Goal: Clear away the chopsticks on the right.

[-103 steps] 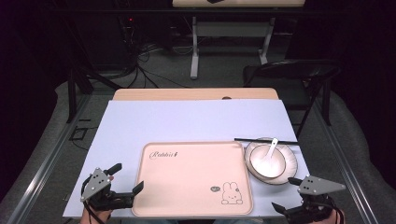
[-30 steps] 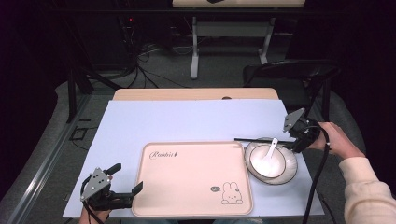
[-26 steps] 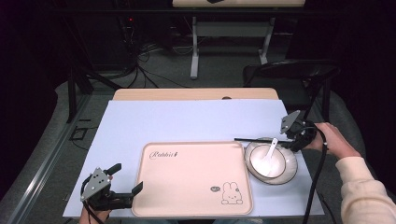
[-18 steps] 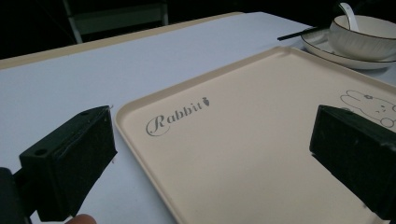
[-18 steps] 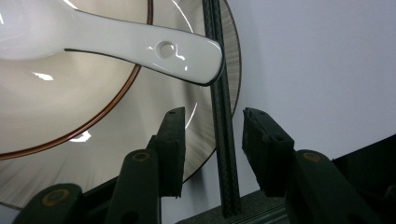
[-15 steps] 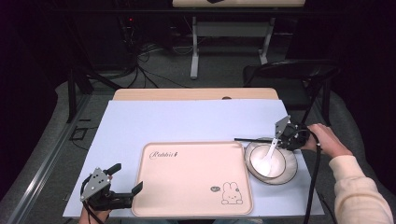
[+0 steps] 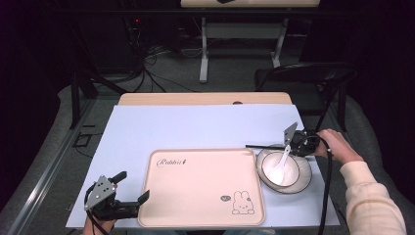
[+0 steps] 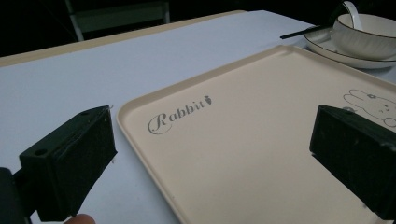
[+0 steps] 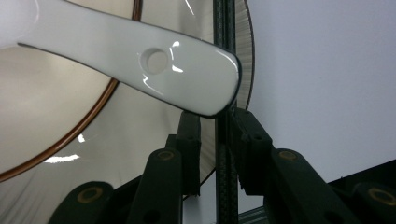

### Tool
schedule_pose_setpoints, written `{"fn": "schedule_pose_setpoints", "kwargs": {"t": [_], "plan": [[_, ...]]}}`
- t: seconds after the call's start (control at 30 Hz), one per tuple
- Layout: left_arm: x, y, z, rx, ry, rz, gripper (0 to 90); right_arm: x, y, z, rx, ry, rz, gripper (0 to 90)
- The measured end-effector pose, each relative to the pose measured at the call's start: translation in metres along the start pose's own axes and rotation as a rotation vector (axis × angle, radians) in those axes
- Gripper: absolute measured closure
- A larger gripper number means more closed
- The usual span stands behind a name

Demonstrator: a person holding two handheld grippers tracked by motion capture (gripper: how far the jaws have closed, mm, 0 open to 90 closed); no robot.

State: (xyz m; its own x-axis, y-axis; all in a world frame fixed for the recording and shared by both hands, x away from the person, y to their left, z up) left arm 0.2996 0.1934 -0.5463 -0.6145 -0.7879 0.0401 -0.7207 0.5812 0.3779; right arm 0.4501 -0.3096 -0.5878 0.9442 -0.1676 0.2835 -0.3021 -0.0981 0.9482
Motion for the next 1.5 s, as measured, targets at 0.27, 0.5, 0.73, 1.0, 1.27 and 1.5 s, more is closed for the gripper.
{"fn": "schedule_pose_setpoints", "kwargs": {"t": [0.27,0.5,0.73,1.0,1.27,1.5], "plan": [[0.000,0.000,0.000,-0.001,0.001,0.000,0.1,-0.002,-0.005,0.000,-0.015,-0.003,-0.017,76.8],[0.000,0.000,0.000,-0.001,-0.001,-0.001,0.1,-0.001,-0.009,0.000,-0.010,0.000,-0.026,80.2],[-0.001,0.000,0.000,0.000,-0.003,-0.006,0.1,-0.003,-0.010,0.000,-0.008,0.014,-0.056,84.6],[-0.001,0.000,0.000,0.001,-0.004,-0.007,0.1,-0.002,-0.003,0.000,-0.004,0.021,-0.038,85.0],[-0.001,0.000,0.000,-0.001,-0.005,-0.006,0.1,-0.002,0.005,0.004,-0.008,0.008,-0.035,85.1],[-0.001,0.000,-0.001,0.001,-0.008,-0.007,0.1,0.006,0.018,0.002,0.005,-0.008,-0.015,85.1]]}}
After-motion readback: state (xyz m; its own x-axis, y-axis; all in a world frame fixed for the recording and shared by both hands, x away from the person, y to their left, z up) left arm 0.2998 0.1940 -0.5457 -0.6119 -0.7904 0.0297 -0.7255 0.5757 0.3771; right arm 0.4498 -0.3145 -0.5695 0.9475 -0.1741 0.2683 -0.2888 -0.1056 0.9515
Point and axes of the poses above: each handheld gripper's, and its own axes: y roughly backward along the jaws, z roughly out of its underside, x roughly to its right, the point moved 10 cm from there along -y, roughly forward along the jaws
